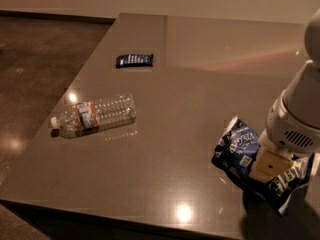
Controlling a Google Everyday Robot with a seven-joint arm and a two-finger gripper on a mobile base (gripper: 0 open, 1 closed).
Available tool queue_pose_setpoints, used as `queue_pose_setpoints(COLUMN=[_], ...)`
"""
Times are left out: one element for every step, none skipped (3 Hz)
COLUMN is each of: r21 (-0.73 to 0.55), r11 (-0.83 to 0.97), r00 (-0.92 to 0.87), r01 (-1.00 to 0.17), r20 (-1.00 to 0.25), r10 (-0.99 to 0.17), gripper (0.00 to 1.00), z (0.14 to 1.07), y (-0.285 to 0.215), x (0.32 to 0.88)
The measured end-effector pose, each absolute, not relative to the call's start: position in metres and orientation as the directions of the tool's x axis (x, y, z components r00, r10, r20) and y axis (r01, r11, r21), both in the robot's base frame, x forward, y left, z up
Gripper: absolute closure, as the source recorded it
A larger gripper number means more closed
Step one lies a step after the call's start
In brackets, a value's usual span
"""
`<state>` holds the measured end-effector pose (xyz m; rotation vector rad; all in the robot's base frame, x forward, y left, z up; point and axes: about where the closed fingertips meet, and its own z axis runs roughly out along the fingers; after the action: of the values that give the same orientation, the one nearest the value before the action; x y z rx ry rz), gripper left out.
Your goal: Move blue chip bag near water bottle
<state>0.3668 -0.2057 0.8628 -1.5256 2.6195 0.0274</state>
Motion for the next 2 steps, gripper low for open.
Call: queue_pose_setpoints(r21=[-0.034, -0.025], r11=[0.439, 0.395], r00=[-0.431, -0.385], r01=[-0.898, -0.918], r20=[-0.139, -0.178], r10=[-0.892, -0.906], gripper=[0.95, 1.0], z=[0.879, 0.889], y=[-0.172, -0.145], x=[0.377, 0.386])
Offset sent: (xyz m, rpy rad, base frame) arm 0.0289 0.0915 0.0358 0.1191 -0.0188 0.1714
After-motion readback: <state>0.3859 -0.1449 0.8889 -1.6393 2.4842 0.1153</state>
